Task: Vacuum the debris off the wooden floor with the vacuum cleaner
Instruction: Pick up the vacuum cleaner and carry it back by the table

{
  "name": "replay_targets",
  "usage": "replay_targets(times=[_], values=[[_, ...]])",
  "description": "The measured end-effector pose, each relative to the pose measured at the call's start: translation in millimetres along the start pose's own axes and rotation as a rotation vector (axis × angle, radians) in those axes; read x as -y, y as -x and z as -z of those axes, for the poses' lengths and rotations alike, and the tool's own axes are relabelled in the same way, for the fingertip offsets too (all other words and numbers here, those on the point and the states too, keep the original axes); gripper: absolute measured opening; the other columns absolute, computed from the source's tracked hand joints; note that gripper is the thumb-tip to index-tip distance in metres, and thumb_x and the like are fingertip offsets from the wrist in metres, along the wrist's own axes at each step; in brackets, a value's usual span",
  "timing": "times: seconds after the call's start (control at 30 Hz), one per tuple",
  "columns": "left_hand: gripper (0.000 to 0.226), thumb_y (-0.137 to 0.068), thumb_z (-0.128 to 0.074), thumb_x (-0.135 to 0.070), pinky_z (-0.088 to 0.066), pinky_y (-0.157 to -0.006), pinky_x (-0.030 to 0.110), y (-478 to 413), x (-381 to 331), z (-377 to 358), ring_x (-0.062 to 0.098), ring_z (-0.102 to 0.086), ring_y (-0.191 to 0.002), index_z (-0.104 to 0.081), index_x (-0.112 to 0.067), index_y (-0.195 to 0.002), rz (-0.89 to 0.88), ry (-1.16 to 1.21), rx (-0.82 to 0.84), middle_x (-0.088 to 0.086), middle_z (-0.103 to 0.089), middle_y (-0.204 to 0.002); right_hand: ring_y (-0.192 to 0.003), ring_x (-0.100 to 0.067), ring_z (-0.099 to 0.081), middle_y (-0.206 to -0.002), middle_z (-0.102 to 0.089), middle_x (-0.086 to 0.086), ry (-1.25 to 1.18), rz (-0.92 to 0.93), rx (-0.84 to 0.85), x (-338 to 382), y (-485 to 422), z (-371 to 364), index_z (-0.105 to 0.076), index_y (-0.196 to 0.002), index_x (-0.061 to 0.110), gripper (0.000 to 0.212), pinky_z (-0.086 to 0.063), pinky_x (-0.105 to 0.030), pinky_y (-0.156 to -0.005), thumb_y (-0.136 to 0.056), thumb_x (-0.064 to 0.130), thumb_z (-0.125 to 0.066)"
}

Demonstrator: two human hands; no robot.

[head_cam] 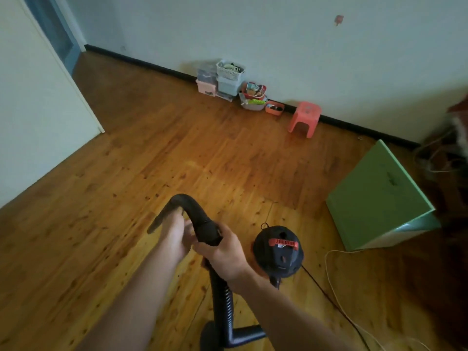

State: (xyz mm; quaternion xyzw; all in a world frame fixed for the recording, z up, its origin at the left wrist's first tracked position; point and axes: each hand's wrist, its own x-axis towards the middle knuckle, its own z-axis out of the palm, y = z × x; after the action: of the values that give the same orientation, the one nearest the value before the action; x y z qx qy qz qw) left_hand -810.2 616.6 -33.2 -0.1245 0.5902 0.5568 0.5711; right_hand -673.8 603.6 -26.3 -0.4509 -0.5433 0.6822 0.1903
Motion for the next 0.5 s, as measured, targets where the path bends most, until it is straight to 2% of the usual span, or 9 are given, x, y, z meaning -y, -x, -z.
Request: replay_targets(times=[0.03,0.07,0.1,0.17,0.23,0.3,0.37,0.43,0.5], values=[[0.057,-0.096,-0.044,-0.057,-0.048,-0.09,0.052,-10.9,-8.9,-1.9,0.032,-0.067,-0.099,-0.055,-0.008,-0.122,0.079,0.044,0.102,0.017,-0.07,-0.117,-0.059,-0.016,-0.062,-0.087,-0.066,-0.006,-0.011,-0.007,-0.004,-4.1,-7.0,-7.9,-0.055,-0.111,0.026,0.043,-0.056,-0.036,-0.061,-0.073,0.023,-0.073],[0.06,-0.091,-0.05,-0.062,-0.05,-0.089,0.051,-19.6,-15.2,-5.2,0.033,-0.071,-0.09,-0.058,-0.006,-0.108,0.078,-0.013,0.14,0.018,-0.075,-0.098,-0.061,-0.015,-0.062,-0.089,-0.067,-0.004,-0.014,-0.011,-0.004,-7.8,-12.0,-14.7,-0.053,-0.113,0.029,0.045,-0.056,-0.036,-0.062,-0.073,0.024,-0.073],[0.055,-0.087,-0.06,-0.06,-0.054,-0.087,0.049,-29.2,-18.8,-9.8,0.032,-0.072,-0.078,-0.059,-0.005,-0.096,0.036,-0.132,0.133,0.015,-0.075,-0.083,-0.063,-0.014,-0.063,-0.09,-0.067,-0.002,-0.029,-0.016,-0.014,-10.6,-17.4,-18.8,-0.052,-0.114,0.032,0.046,-0.057,-0.036,-0.064,-0.074,0.024,-0.073],[0.038,-0.082,-0.075,-0.039,-0.058,-0.077,0.043,-38.3,-20.6,-21.8,0.027,-0.067,-0.058,-0.061,-0.004,-0.077,-0.04,-0.398,0.095,0.012,-0.067,-0.063,-0.068,-0.014,-0.065,-0.092,-0.067,0.0,-0.061,-0.038,-0.024,-15.1,-28.9,-18.0,-0.05,-0.118,0.037,0.05,-0.058,-0.038,-0.069,-0.075,0.028,-0.074],[0.028,-0.082,-0.073,-0.022,-0.055,-0.062,0.036,-48.2,-19.1,-33.3,0.025,-0.062,-0.049,-0.06,-0.003,-0.066,-0.073,-0.585,0.071,0.012,-0.061,-0.055,-0.081,-0.015,-0.069,-0.098,-0.069,0.001,-0.022,-0.068,0.053,-17.1,-41.8,-2.3,-0.052,-0.121,0.035,0.05,-0.059,-0.038,-0.078,-0.076,0.039,-0.074],[0.026,-0.082,-0.07,-0.017,-0.051,-0.058,0.032,-61.0,-16.4,-39.2,0.025,-0.059,-0.048,-0.06,-0.003,-0.063,-0.097,-0.774,0.06,0.012,-0.061,-0.053,-0.09,-0.012,-0.068,-0.101,-0.07,0.001,0.082,-0.124,0.126,-22.4,-53.8,25.5,-0.062,-0.114,0.03,0.043,-0.055,-0.032,-0.083,-0.08,0.055,-0.067],[0.022,-0.083,-0.069,-0.014,-0.05,-0.052,0.029,-71.7,-8.6,-43.7,0.023,-0.059,-0.046,-0.06,-0.003,-0.067,-0.09,-0.882,0.091,0.009,-0.061,-0.052,-0.091,-0.017,-0.066,-0.097,-0.07,-0.005,0.193,-0.19,0.046,-39.3,-67.0,64.9,-0.069,-0.1,0.022,0.046,-0.051,-0.034,-0.081,-0.085,0.064,-0.055],[0.016,-0.085,-0.068,-0.011,-0.049,-0.044,0.026,-82.0,4.8,-52.4,0.021,-0.059,-0.044,-0.059,-0.003,-0.074,-0.071,-0.929,0.129,0.007,-0.06,-0.051,-0.088,-0.022,-0.066,-0.091,-0.068,-0.005,0.272,-0.297,-0.101,-67.5,-84.3,112.3,-0.068,-0.095,0.019,0.039,-0.053,-0.038,-0.079,-0.093,0.055,-0.052],[0.013,-0.084,-0.068,-0.012,-0.051,-0.047,0.027,-92.5,19.3,-60.5,0.02,-0.06,-0.046,-0.058,-0.005,-0.081,-0.071,-0.986,0.163,0.004,-0.06,-0.052,-0.079,-0.018,-0.062,-0.086,-0.065,-0.001,0.376,-0.422,-0.181,-95.6,-99.6,157.0,-0.067,-0.096,0.018,0.03,-0.049,-0.034,-0.072,-0.096,0.044,-0.052]])
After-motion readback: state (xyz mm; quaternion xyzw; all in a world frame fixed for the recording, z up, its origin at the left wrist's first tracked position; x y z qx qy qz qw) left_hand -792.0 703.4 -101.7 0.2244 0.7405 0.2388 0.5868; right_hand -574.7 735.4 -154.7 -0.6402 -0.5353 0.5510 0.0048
